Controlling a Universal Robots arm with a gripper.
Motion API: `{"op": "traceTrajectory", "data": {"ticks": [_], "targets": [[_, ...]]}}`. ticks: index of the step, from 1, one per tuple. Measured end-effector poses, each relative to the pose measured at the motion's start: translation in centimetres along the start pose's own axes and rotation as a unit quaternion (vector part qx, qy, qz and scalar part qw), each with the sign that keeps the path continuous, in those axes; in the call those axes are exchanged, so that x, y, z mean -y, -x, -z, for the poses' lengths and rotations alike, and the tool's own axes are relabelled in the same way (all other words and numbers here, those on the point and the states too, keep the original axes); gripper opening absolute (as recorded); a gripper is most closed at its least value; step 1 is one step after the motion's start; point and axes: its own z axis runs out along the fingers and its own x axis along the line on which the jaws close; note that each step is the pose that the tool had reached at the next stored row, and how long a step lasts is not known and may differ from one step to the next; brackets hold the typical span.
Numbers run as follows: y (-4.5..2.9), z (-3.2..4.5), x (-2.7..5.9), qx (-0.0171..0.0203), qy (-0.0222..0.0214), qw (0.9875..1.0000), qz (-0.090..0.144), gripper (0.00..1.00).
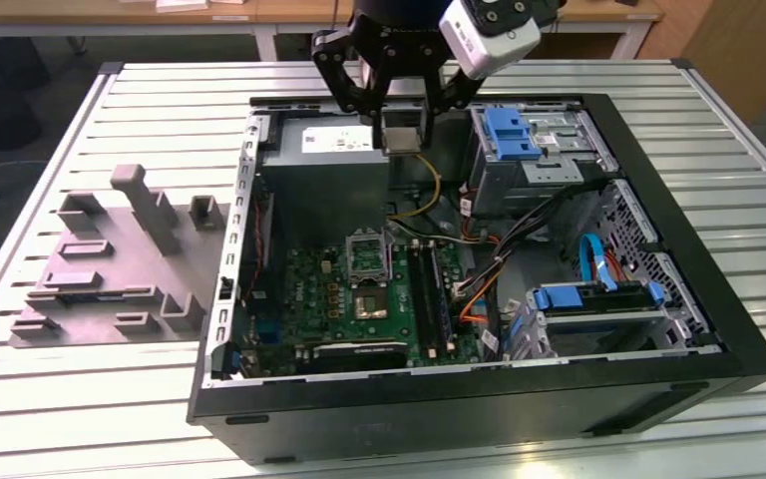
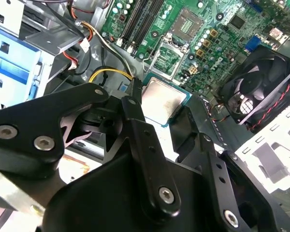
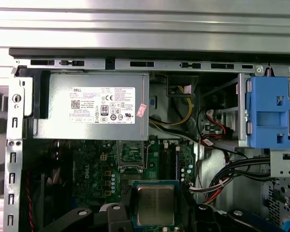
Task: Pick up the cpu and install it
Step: 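Place the cpu into insertion slot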
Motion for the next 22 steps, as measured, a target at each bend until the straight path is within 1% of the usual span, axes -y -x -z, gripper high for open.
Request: {"op": "traceTrajectory", "data": {"ticks": [5, 8, 12, 17, 19, 20, 22], "targets": [[0.00, -0.02, 0.01, 0.0000, -0.0004, 1.0000, 0.000, 0.47], [0.00, -0.38, 0.10, -0.0001, -0.0004, 1.0000, 0.000, 0.47], [-0.09, -1.08, 0.90, -0.0005, -0.0005, 1.0000, 0.000, 0.47], [-0.17, -1.93, 2.29, -0.0006, -0.0003, 1.0000, 0.000, 0.47], [-0.41, -2.27, 2.45, -0.0006, -0.0004, 1.0000, -0.001, 0.47], [-0.74, -2.44, 2.47, -0.0006, -0.0005, 1.0000, -0.001, 0.47], [-1.63, -2.79, 2.50, -0.0006, -0.0004, 1.0000, -0.001, 0.47]]}}
